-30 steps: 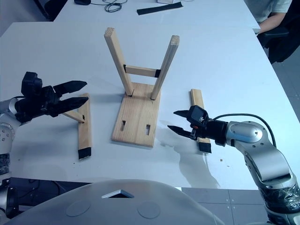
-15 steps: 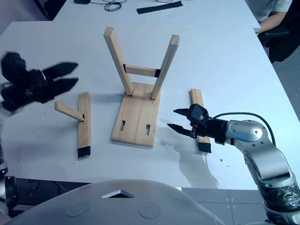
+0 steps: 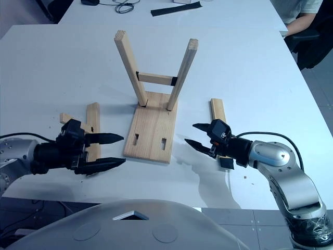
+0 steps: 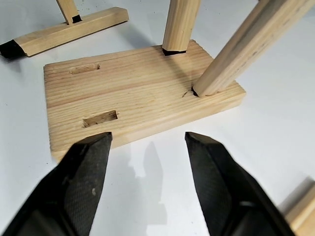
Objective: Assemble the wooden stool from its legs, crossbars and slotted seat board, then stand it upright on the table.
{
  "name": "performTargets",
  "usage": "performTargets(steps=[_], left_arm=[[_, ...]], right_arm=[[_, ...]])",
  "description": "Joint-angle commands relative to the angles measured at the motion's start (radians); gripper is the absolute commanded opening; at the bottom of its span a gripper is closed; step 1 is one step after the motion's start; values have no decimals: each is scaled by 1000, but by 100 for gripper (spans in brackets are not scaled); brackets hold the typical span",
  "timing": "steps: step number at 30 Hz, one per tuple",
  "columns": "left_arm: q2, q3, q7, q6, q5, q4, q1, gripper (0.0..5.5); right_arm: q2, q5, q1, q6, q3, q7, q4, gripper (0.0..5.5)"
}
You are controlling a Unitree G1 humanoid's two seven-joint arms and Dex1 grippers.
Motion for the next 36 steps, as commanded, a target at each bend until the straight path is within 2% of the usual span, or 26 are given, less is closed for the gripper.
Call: performTargets(steps=[1, 7, 14, 22, 25, 29, 31, 36], left_arm=[[32, -49, -42, -109, 160, 55, 131, 345], [47, -127, -92, -247, 328, 172, 181, 345], [84, -162, -129, -350, 456, 286, 190, 345], [134, -86, -196, -395, 443, 319, 139, 345], [151, 26, -213, -330, 359, 290, 129, 345], [166, 231, -186, -122, 191, 186, 160, 345], [151, 259, -109, -13, 151, 156, 152, 345], [49, 216, 157, 177, 168, 92, 151, 345]], right_arm=[[4, 4, 13, 2, -8, -14, -9, 273], [15, -4, 12, 3, 4, -28, -12, 273], [28, -13, 24, -2, 19, -53, -15, 273], [34, -15, 44, -7, 16, -74, -23, 273], [30, -19, 61, -13, 10, -77, -26, 273], [33, -20, 119, -21, -30, -88, -46, 273], [44, -24, 160, -26, -47, -104, -64, 273], [47, -29, 163, -31, -44, -111, -65, 273]])
